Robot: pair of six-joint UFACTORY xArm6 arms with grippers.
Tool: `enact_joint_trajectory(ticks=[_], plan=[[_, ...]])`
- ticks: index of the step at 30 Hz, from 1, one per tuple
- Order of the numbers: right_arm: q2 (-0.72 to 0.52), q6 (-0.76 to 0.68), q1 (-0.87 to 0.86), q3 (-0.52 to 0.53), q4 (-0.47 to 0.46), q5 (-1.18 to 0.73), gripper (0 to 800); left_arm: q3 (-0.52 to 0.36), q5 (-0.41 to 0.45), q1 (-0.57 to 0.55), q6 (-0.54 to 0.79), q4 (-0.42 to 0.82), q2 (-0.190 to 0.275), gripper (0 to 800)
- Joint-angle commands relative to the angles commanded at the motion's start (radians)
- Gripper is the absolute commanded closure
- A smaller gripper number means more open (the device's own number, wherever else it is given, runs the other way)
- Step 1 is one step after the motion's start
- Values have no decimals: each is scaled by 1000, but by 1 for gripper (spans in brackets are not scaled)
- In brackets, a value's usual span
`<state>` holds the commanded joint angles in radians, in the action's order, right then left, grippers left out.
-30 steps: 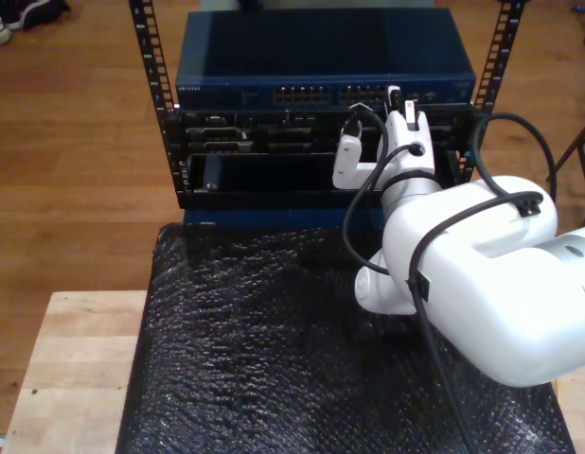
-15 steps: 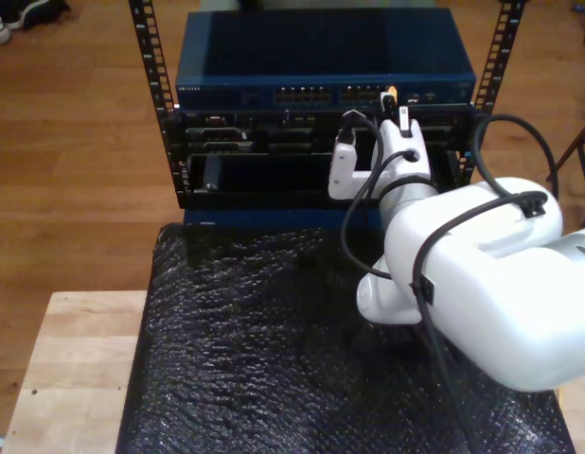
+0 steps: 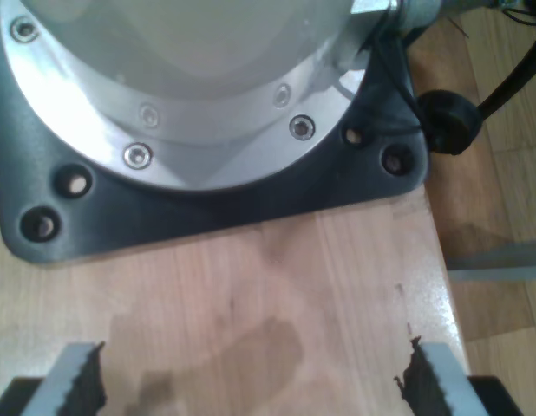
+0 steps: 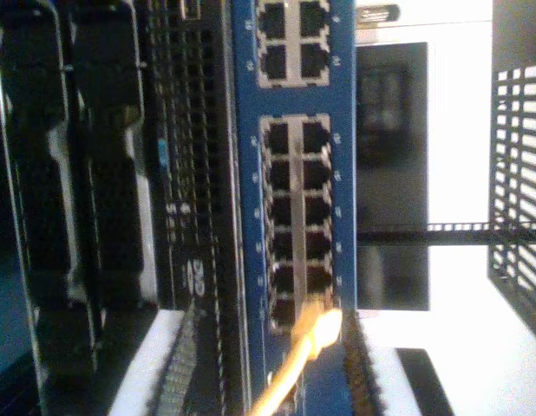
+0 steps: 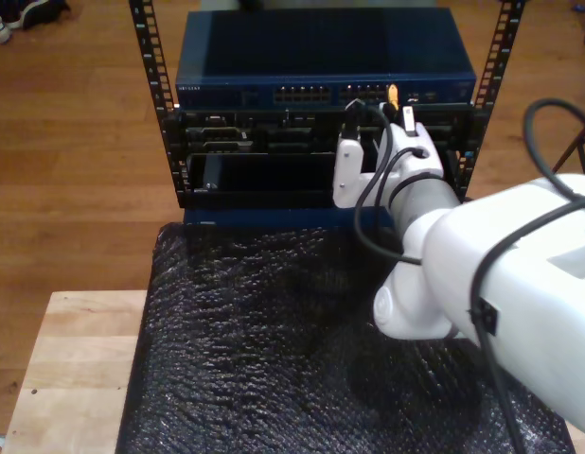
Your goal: Grab the cable and plug it in
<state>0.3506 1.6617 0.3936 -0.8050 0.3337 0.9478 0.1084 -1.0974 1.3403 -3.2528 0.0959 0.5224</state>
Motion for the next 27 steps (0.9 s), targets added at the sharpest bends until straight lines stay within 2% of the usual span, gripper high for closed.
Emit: enact_joint_trajectory(ticks=[9, 17, 27], plan=[[-247, 3, -124, 75, -114, -347, 171, 0, 0, 0, 0, 0, 0, 0], [-419, 40, -258, 138, -216, -597, 133, 0, 0, 0, 0, 0, 0, 0], [-586, 212, -443, 175, -233, -985, 94, 0, 0, 0, 0, 0, -2, 0]])
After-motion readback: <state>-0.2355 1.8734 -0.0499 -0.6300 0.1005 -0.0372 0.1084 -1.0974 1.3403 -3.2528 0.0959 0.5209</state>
